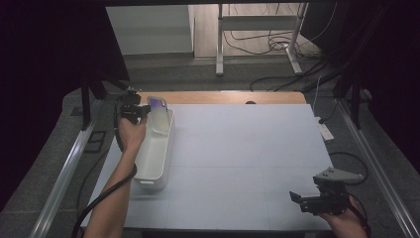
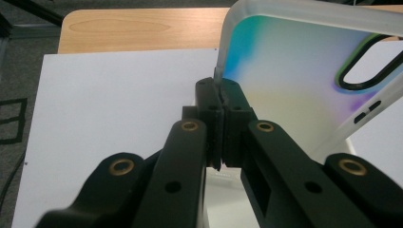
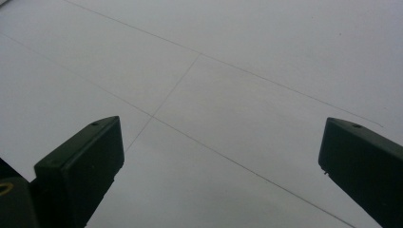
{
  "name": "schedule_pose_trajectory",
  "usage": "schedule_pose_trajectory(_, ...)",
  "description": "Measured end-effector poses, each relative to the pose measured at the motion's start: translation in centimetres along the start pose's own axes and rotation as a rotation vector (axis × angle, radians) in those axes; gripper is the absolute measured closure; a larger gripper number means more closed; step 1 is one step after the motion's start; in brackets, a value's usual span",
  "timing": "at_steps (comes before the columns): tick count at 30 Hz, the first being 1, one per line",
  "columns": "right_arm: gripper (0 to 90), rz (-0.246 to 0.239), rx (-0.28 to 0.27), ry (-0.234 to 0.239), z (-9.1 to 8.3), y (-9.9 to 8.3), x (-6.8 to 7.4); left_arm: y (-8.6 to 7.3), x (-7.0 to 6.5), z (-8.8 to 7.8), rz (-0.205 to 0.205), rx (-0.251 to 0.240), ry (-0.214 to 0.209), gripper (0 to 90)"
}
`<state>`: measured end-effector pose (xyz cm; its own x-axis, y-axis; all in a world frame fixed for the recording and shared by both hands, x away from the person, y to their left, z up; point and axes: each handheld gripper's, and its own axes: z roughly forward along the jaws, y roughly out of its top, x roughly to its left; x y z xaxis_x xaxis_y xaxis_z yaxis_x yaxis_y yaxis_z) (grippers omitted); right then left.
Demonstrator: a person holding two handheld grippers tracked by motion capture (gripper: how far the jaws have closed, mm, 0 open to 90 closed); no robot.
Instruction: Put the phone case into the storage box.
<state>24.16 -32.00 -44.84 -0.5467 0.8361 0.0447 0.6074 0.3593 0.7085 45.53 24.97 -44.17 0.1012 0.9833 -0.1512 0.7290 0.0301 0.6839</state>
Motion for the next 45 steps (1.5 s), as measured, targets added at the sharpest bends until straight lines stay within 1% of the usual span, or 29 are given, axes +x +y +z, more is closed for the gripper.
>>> schedule_pose_trajectory(1,1.1,0.000,0.000,0.000,0.0,0.0,0.0,0.0,0.0,0.2,-0.007,0.004,0.001,88.3)
schedule_pose_trajectory(2,1.2,-0.001,0.001,0.000,0.0,0.0,0.0,0.0,0.0,0.3,0.000,0.008,0.006,88.3)
schedule_pose_trajectory(5,1.2,-0.002,-0.001,0.001,0.0,0.0,0.0,-0.1,-0.1,0.6,-0.011,0.010,0.010,88.2)
schedule_pose_trajectory(8,1.2,-0.001,-0.001,0.002,0.0,0.0,0.0,-0.1,-0.1,0.8,-0.012,0.014,0.014,88.1)
schedule_pose_trajectory(12,1.3,-0.003,-0.002,0.003,-0.1,0.0,0.0,-0.1,0.0,1.1,-0.004,0.020,0.026,87.8)
schedule_pose_trajectory(15,1.3,-0.003,-0.001,0.003,-0.1,0.0,0.0,-0.1,0.0,1.2,-0.007,0.019,0.022,87.5)
schedule_pose_trajectory(19,1.3,-0.003,-0.002,0.004,-0.1,0.0,0.0,0.0,0.0,1.3,0.000,0.027,0.025,86.1)
schedule_pose_trajectory(20,1.3,-0.004,-0.002,0.004,-0.1,0.0,0.0,0.0,-0.1,1.3,-0.011,0.020,0.021,86.1)
schedule_pose_trajectory(23,1.3,-0.004,-0.003,0.005,-0.1,0.0,0.0,0.0,-0.1,1.4,0.001,0.022,0.016,84.0)
schedule_pose_trajectory(24,1.3,-0.003,-0.003,0.005,-0.1,0.0,0.0,0.0,-0.1,1.3,-0.003,0.019,0.014,80.8)
schedule_pose_trajectory(26,1.3,-0.003,-0.003,0.005,-0.1,0.0,0.0,0.0,-0.1,1.3,-0.003,0.016,0.015,80.7)
schedule_pose_trajectory(31,1.3,-0.003,-0.003,0.006,-0.1,0.0,0.0,-0.1,0.1,1.2,-0.005,0.008,-0.008,76.5)
schedule_pose_trajectory(36,1.3,-0.004,-0.004,0.005,-0.1,0.0,0.0,0.0,0.0,1.2,0.007,0.008,-0.019,70.7)
schedule_pose_trajectory(37,1.3,-0.004,-0.004,0.005,-0.1,0.0,0.0,0.0,0.0,1.1,0.013,0.008,-0.021,70.7)
schedule_pose_trajectory(40,1.3,-0.004,-0.004,0.006,-0.1,0.0,0.0,0.0,0.0,1.0,0.036,0.001,-0.039,65.4)
schedule_pose_trajectory(42,1.3,-0.004,-0.004,0.006,-0.1,0.0,0.0,0.0,-0.1,0.9,0.040,-0.008,-0.052,62.9)
schedule_pose_trajectory(43,1.3,-0.004,-0.004,0.006,-0.1,0.0,0.0,0.0,-0.1,0.9,0.040,-0.008,-0.052,60.4)
schedule_pose_trajectory(44,1.3,-0.004,-0.004,0.007,-0.1,0.0,0.0,-0.1,-0.1,0.8,0.049,-0.015,-0.061,59.4)
schedule_pose_trajectory(45,1.2,-0.004,-0.004,0.006,-0.1,0.0,0.0,-0.1,-0.2,0.7,0.066,-0.011,-0.060,58.8)
